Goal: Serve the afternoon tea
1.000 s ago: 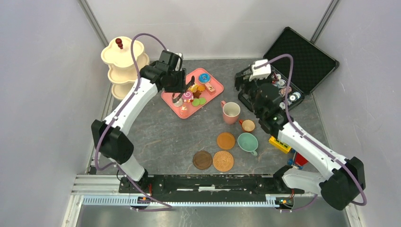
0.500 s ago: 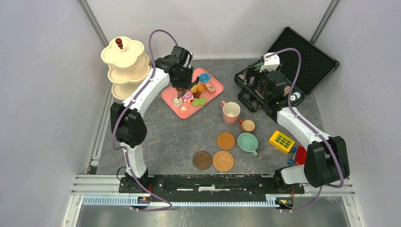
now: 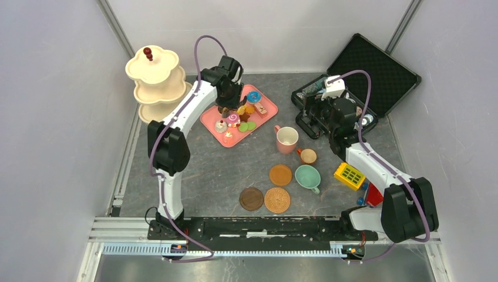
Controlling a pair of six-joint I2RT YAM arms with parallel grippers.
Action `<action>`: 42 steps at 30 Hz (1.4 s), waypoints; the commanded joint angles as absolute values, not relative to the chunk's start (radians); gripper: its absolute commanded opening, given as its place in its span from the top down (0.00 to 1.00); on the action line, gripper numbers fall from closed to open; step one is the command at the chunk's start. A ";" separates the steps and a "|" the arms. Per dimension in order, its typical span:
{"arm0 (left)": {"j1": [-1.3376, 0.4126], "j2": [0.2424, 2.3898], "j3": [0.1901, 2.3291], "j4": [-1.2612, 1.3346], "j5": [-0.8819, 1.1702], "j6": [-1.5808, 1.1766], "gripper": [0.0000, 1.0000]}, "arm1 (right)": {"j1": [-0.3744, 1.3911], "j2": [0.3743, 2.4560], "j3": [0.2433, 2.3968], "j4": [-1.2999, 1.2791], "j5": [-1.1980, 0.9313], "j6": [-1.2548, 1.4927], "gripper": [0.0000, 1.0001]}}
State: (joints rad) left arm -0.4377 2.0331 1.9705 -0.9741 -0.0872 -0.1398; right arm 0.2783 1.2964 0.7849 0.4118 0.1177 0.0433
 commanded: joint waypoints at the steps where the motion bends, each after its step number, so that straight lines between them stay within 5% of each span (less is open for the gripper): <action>1: -0.436 2.068 2.020 -0.997 -0.092 -0.067 0.49 | 0.275 1.259 0.774 0.476 0.062 -0.043 0.02; 21: -0.459 2.079 1.957 -0.974 -0.108 -0.040 0.51 | 0.275 1.266 0.758 0.508 0.035 -0.048 0.02; 36: -0.474 2.044 1.939 -0.936 -0.176 -0.055 0.85 | 0.274 1.268 0.749 0.511 0.062 -0.043 0.02; 42: -0.491 2.002 1.910 -0.896 -0.190 -0.060 0.91 | 0.275 1.268 0.749 0.514 0.063 -0.038 0.02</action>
